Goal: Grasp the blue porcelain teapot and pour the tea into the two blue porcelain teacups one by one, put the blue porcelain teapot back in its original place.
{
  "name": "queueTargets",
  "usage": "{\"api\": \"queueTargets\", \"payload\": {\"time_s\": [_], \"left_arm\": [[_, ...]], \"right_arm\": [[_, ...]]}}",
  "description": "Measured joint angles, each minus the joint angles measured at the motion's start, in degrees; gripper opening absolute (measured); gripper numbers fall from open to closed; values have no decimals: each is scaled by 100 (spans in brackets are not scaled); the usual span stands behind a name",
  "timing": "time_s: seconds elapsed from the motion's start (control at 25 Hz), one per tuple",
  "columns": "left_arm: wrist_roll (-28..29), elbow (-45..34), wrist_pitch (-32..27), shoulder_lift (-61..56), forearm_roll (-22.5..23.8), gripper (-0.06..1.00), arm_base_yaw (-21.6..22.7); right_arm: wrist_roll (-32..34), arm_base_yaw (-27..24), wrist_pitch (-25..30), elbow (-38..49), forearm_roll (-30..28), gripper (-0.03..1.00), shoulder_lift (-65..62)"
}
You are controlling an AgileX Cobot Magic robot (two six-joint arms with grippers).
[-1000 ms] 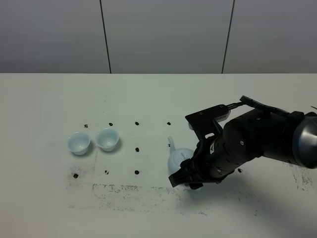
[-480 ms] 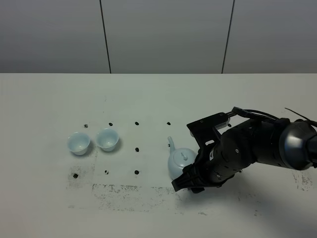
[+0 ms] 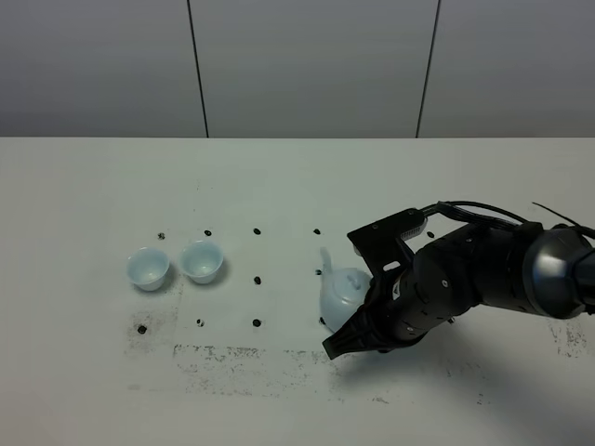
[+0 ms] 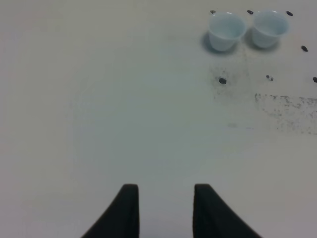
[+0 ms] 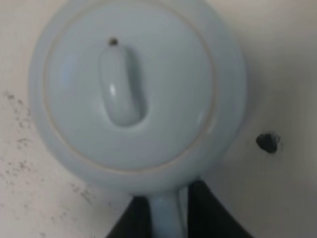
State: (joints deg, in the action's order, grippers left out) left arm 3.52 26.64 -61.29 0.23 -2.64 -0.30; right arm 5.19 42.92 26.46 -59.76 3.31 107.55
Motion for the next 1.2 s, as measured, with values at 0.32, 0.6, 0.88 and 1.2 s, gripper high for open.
{"api": "queueTargets", "payload": {"time_s": [0.32, 0.6, 0.88, 1.2], "left_arm": [[0, 0, 0, 0, 0, 30, 0], [0, 0, 0, 0, 0, 30, 0], [0, 0, 0, 0, 0, 30, 0], [0, 0, 0, 0, 0, 30, 0]], "right_arm": [[-227, 0, -219, 0, 29, 3, 0], [-227, 13, -685, 6, 41, 3, 35], [-227, 13, -952, 6, 41, 3, 46], [-227, 13, -1169, 11, 23, 3, 46]]}}
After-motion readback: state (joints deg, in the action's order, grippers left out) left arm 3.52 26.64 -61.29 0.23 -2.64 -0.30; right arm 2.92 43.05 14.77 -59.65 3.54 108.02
